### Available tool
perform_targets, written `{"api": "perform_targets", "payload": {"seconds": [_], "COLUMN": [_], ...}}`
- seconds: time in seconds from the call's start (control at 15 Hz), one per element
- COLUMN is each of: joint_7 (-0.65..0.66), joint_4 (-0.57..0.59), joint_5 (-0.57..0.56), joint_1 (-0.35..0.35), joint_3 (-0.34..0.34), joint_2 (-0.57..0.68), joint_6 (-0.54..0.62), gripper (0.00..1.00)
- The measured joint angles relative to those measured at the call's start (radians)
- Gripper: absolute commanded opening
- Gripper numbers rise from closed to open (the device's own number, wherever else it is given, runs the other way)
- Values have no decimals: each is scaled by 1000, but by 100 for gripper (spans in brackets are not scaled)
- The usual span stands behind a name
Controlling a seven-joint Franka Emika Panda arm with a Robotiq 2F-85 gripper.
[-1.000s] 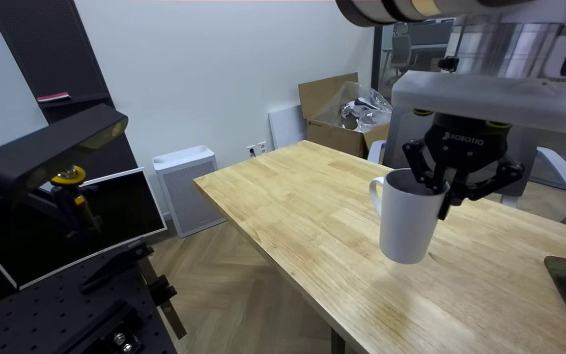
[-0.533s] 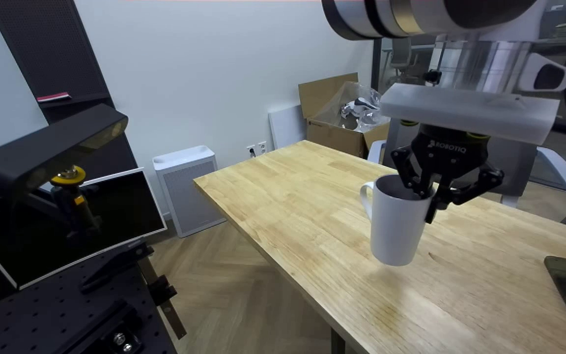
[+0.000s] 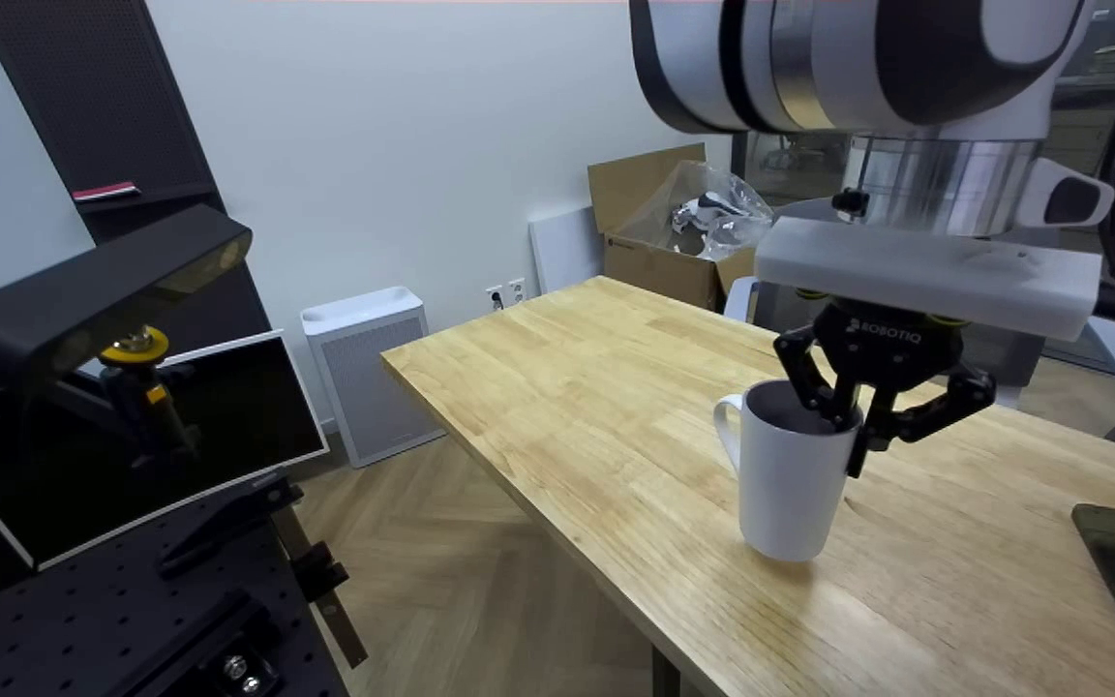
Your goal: Move the mug forward
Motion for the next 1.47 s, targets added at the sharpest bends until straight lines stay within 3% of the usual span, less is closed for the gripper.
{"api": "perform_targets", "payload": {"seconds": [1.47], "joint_7": [20], "joint_4": [39], "joint_5": [-24], "joint_1": [6], "joint_3": [-19], "joint_2": [73], "joint_6": [26], "gripper": [2]}}
